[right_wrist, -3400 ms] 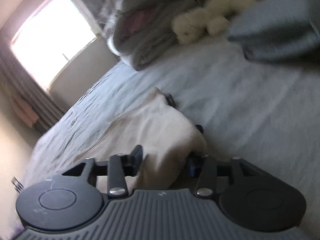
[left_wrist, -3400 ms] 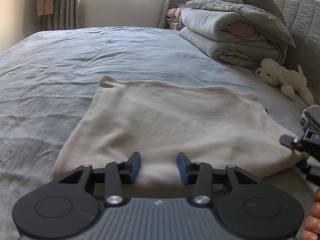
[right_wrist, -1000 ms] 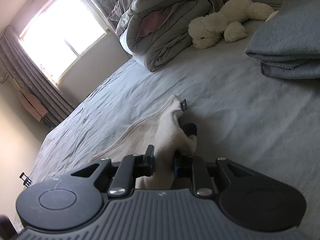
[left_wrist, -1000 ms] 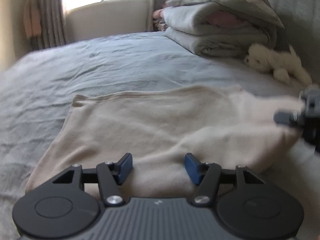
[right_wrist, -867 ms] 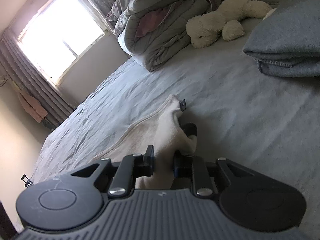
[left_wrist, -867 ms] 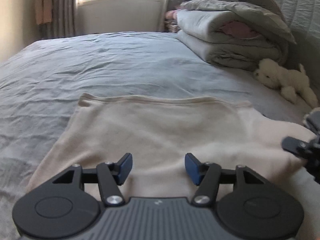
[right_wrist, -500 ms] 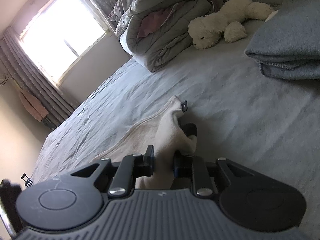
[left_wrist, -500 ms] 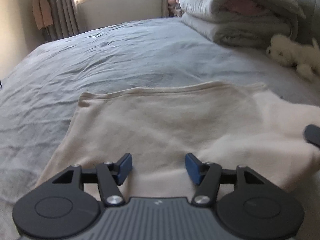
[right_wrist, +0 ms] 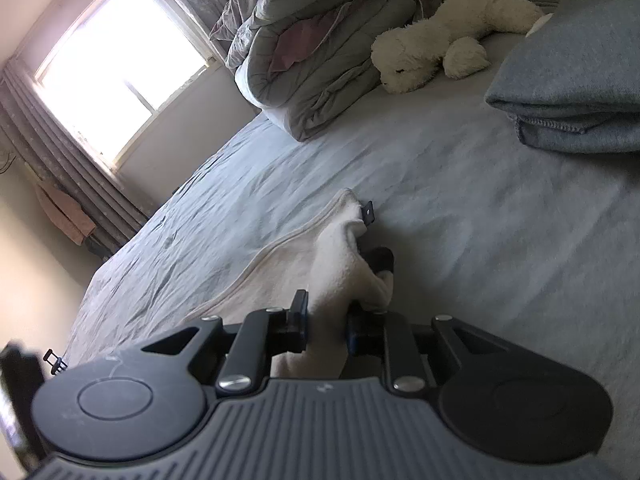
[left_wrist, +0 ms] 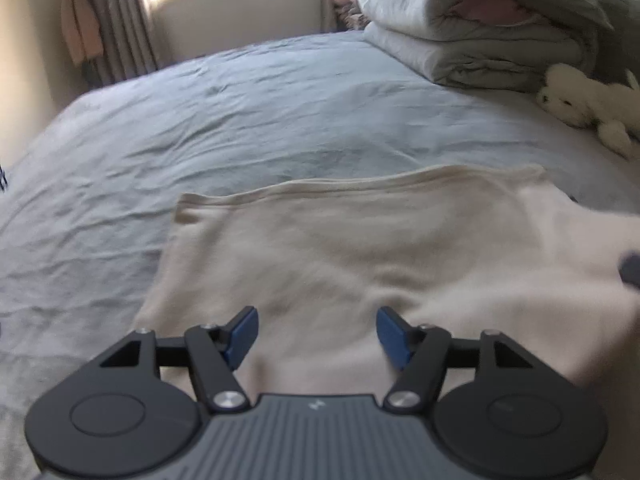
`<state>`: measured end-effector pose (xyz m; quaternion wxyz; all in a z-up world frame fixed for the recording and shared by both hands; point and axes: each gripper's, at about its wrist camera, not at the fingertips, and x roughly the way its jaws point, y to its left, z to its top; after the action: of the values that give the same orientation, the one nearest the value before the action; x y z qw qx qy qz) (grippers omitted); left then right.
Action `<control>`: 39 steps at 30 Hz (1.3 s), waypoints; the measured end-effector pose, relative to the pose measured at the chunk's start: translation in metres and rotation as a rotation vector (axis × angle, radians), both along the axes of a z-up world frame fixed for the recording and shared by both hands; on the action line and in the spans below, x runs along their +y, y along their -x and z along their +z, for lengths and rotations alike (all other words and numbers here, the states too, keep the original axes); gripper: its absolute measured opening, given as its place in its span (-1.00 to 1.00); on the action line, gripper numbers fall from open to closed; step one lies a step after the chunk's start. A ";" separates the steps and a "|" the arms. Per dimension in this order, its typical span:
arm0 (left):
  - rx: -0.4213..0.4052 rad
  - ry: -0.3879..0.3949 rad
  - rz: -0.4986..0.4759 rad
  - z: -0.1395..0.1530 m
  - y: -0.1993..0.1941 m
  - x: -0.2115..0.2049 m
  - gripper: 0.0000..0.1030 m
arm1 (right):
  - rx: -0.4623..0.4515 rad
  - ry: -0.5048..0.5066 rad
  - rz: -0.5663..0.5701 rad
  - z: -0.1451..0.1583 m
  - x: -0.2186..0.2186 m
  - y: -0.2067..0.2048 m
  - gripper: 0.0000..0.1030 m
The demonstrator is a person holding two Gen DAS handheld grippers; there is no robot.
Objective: Fold clothes
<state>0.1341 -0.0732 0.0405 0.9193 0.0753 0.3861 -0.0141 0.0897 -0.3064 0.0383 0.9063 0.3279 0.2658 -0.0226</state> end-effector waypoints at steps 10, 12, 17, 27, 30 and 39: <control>-0.017 -0.041 -0.055 0.005 0.013 0.002 0.30 | -0.015 0.042 0.000 0.003 0.007 0.002 -0.57; -0.019 -0.032 -0.052 0.007 0.023 0.012 0.30 | -0.012 0.027 -0.004 0.002 0.003 0.001 -0.57; -0.024 -0.011 -0.043 0.013 0.051 0.039 0.30 | -0.013 0.023 -0.008 0.002 0.004 0.001 -0.57; -0.159 -0.009 -0.136 0.012 0.069 -0.007 0.30 | -0.015 0.052 -0.019 0.000 0.008 0.001 -0.57; -0.101 -0.040 -0.108 -0.009 0.059 -0.021 0.31 | -0.015 0.057 -0.018 0.000 0.008 0.001 -0.57; -0.104 -0.050 -0.130 0.010 0.069 -0.004 0.31 | -0.011 0.041 -0.014 0.000 0.007 0.000 -0.57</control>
<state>0.0648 -0.0768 0.0502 0.9330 0.1237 0.3326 -0.0600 0.0896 -0.2997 0.0387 0.9140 0.3114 0.2579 -0.0327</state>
